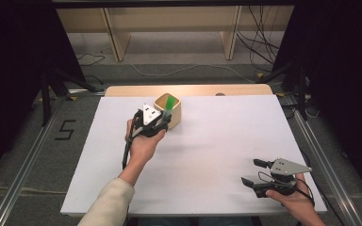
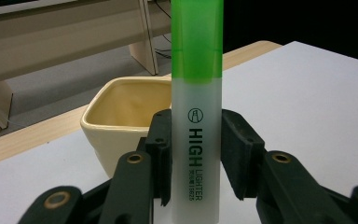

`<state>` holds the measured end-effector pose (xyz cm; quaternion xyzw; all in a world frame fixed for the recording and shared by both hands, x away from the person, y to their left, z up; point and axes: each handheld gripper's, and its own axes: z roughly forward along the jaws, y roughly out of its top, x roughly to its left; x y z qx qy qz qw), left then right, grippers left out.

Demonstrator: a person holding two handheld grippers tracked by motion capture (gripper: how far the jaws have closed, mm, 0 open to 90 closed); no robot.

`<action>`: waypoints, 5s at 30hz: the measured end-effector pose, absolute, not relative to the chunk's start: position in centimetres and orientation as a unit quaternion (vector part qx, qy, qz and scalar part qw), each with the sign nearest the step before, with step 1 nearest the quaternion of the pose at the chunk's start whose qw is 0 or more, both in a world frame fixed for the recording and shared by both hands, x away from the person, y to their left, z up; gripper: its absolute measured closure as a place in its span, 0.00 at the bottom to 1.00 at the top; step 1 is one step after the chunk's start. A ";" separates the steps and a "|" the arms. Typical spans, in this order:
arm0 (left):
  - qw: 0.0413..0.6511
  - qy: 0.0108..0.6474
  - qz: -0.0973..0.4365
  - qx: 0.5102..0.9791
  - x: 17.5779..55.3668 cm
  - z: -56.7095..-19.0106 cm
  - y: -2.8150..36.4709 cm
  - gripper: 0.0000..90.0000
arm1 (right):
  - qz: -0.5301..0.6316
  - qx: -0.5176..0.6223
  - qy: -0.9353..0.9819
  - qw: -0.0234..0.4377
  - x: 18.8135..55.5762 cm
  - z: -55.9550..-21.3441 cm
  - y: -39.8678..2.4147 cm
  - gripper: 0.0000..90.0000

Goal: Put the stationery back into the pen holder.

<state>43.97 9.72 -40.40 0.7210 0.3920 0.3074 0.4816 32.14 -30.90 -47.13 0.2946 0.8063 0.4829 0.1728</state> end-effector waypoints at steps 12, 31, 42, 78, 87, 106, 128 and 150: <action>0.488 0.391 0.310 0.716 44.5 -39.8 9.4 0.73 | 0.482 0.295 0.807 0.173 32.1 -47.1 -30.9 0.19; 0.488 0.394 0.311 0.714 45.2 -39.4 9.4 0.73 | 0.484 0.294 0.806 0.173 32.1 -47.1 -30.9 0.19; 0.492 0.392 0.313 0.712 45.5 -38.9 9.1 0.73 | 0.484 0.295 0.806 0.173 32.1 -47.1 -31.0 0.19; 0.493 0.394 0.319 0.707 47.3 -38.5 8.6 0.73 | 0.483 0.296 0.806 0.171 32.1 -47.1 -31.0 0.19; 0.495 0.396 0.320 0.704 47.6 -38.2 8.6 0.73 | 0.483 0.294 0.806 0.173 32.1 -47.1 -31.0 0.19; 0.509 0.396 0.333 0.688 50.3 -39.0 8.4 0.73 | 0.482 0.302 0.805 0.168 32.1 -47.1 -30.9 0.19; 0.512 0.399 0.337 0.682 52.7 -39.8 8.4 0.73 | 0.483 0.299 0.805 0.170 32.2 -47.2 -31.0 0.19; 0.485 0.425 0.317 0.696 50.9 -38.7 9.2 0.27 | 0.484 0.297 0.805 0.172 32.1 -47.2 -30.9 0.19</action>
